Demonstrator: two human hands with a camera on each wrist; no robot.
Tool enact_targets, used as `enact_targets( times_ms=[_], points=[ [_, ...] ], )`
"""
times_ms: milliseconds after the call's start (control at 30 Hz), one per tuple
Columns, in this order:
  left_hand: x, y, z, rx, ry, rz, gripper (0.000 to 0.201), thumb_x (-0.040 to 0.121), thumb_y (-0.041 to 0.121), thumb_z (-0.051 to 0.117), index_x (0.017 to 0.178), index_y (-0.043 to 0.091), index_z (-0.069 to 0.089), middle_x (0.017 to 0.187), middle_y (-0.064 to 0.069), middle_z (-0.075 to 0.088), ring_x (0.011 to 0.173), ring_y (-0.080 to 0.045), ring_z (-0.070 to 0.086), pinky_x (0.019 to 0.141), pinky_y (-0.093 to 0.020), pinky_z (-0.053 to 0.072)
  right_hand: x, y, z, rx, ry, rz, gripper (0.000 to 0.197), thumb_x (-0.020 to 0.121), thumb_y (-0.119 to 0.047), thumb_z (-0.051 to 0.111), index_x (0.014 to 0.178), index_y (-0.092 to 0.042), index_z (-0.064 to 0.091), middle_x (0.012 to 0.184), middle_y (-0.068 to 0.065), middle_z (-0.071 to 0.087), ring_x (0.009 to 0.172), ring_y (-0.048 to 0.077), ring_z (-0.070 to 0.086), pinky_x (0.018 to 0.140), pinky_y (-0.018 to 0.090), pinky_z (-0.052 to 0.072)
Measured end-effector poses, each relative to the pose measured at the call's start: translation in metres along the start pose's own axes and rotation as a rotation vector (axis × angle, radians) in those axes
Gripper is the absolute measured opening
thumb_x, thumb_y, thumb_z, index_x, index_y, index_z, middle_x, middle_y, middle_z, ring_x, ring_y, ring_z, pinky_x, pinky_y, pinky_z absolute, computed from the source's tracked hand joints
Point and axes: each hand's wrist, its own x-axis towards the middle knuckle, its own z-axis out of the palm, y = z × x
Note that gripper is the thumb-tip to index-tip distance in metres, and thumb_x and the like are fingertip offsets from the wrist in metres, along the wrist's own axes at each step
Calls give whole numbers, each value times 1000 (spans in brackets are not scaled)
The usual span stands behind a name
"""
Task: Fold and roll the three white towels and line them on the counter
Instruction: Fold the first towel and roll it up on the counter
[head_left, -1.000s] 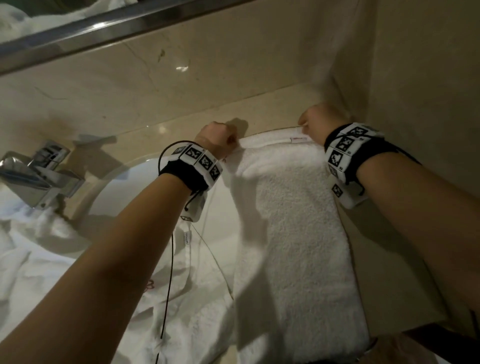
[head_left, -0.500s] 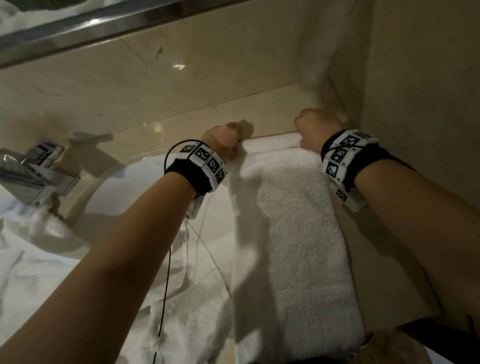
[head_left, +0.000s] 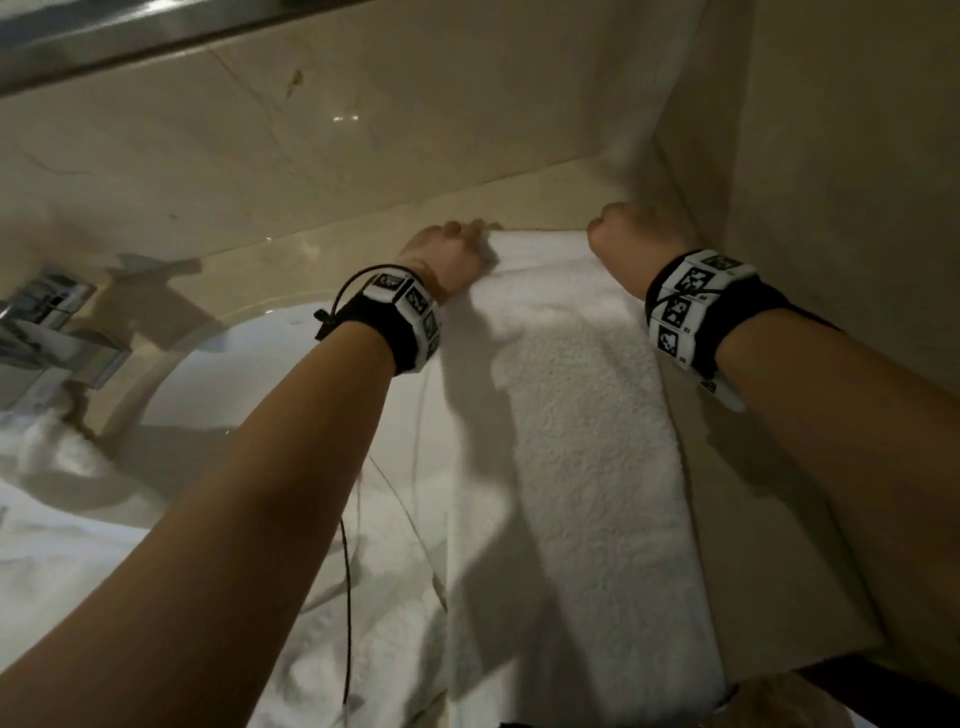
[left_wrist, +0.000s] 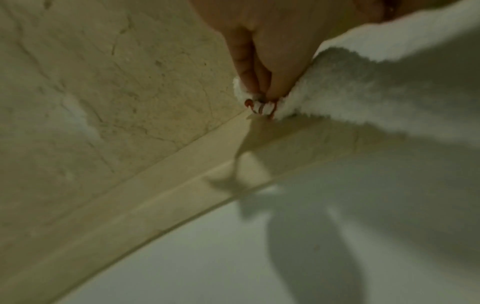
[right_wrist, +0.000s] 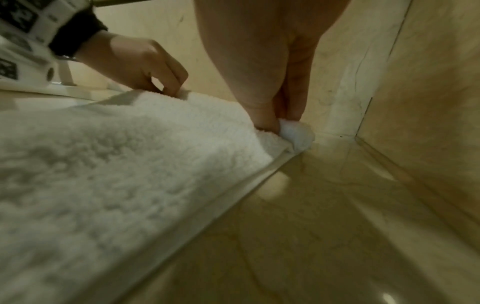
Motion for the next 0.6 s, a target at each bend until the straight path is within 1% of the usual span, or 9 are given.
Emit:
enact_targets(
  times_ms=[33,67,100,133,200,267,367,467,600],
  points=[
    [-2,-1,0,-28,11,-22,40,99,29,36,135,12,43,136,-19,47,122,-33,46,97,-35,36,2,2,7,59,-26,-29,27,35,1,83,52,0,63,55,14,59,48,25,61,44,21,42],
    [-1,0,-2,-53,17,-40,38,99,27,34,130,10,46,132,-19,49,118,-33,48,93,-35,37,-1,7,11,42,92,-149,34,20,1,84,41,-3,57,44,10,53,36,22,54,38,17,39],
    [0,0,-4,-79,16,-42,37,100,27,32,127,9,48,131,-19,50,116,-32,49,91,-34,37,2,13,17,10,160,-257,37,15,5,83,37,-3,54,40,10,49,31,21,51,36,17,39],
    [0,0,-8,-118,12,-32,37,100,29,30,128,10,46,131,-18,50,116,-32,49,91,-35,37,3,12,16,-10,124,-236,34,21,10,82,41,1,56,44,14,52,35,24,54,38,21,43],
    [2,-3,-12,-134,7,-9,38,99,29,35,133,13,38,130,-18,51,113,-33,51,92,-38,40,-9,8,2,6,111,-177,13,62,14,68,74,10,65,76,24,62,69,35,65,59,33,51],
    [7,-6,-13,-81,-6,-30,46,96,27,44,139,16,31,129,-21,52,112,-36,53,93,-41,42,-10,12,9,83,129,-97,20,83,9,47,98,8,61,102,25,59,94,38,60,76,39,47],
    [15,-7,-10,9,-69,-64,41,97,27,41,135,12,45,130,-21,51,117,-36,51,97,-38,40,-6,17,17,158,167,-75,20,85,9,44,101,6,56,104,27,59,93,38,59,72,37,43],
    [19,-9,-12,125,-37,-34,31,94,22,47,120,10,57,127,-15,53,116,-32,50,92,-36,42,-1,20,24,293,215,-46,19,86,7,45,104,6,53,102,28,60,89,39,60,71,38,46],
    [25,-4,-11,261,-65,22,30,89,17,56,119,11,57,129,-12,50,115,-29,48,85,-35,40,5,24,27,415,199,16,33,90,0,45,123,5,49,117,27,57,103,40,57,86,41,49]
  ],
)
